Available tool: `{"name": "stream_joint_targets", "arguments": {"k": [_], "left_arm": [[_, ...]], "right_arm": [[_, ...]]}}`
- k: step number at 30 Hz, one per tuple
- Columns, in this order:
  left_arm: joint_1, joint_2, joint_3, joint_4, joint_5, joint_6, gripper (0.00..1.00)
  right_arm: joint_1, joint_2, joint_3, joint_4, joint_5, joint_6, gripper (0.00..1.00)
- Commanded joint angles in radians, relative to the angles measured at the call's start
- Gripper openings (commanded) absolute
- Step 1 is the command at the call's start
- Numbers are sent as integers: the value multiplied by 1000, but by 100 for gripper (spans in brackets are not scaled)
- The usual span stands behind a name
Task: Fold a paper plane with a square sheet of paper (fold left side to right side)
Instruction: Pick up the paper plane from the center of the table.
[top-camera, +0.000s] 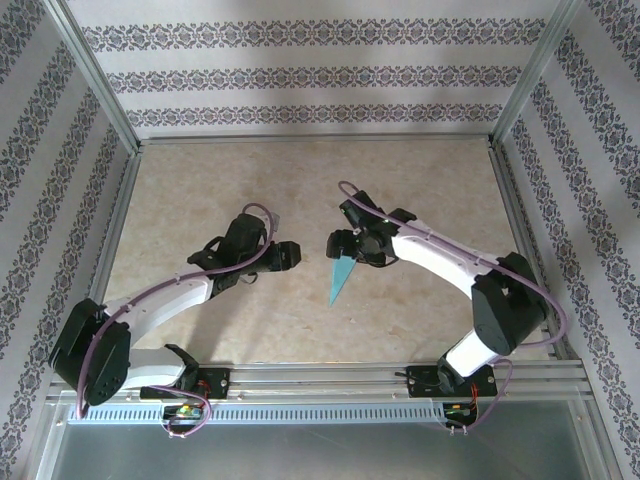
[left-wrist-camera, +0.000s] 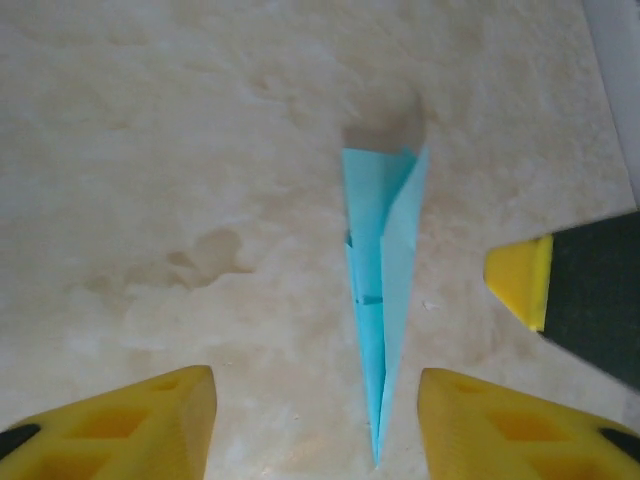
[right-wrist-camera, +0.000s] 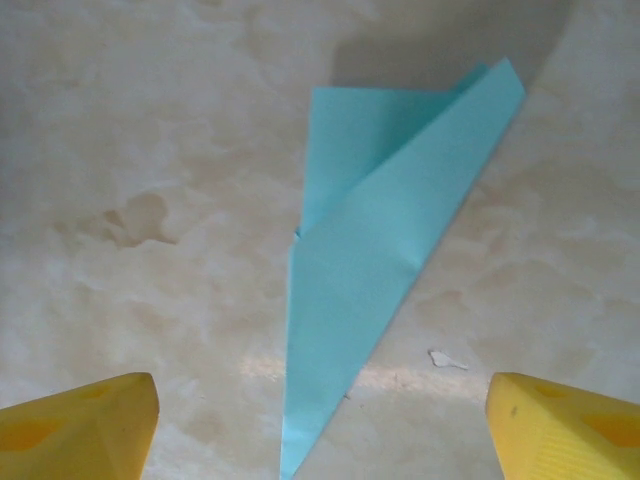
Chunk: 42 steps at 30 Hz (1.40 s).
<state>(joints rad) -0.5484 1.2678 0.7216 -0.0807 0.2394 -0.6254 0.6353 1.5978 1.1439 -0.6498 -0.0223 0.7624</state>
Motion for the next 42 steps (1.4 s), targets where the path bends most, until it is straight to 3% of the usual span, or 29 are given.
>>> {"name": "stream_joint_targets", "arguments": {"k": [1,3,10,21,29,42], "left_arm": [[27,-65,-26,22,-113,24,73],[41,-95,-49,22,-146,28,82],[112,-207,-137,37,-171,27,95],[150,-237,-150,-9,-135,104,99],[160,-215,-160,5,-99,112,99],[165,-208,-172,-11,-72,116,100]], "right_arm": [[42,68,115,-204,155,111,92],[68,108,180,-273,202,146,98],[137,283,444,-510,303,213,98],[160,454,629,-592,348,223,98],[156,527,647,-602,350,252,90],[142,617,660,-590,346,300,66]]}}
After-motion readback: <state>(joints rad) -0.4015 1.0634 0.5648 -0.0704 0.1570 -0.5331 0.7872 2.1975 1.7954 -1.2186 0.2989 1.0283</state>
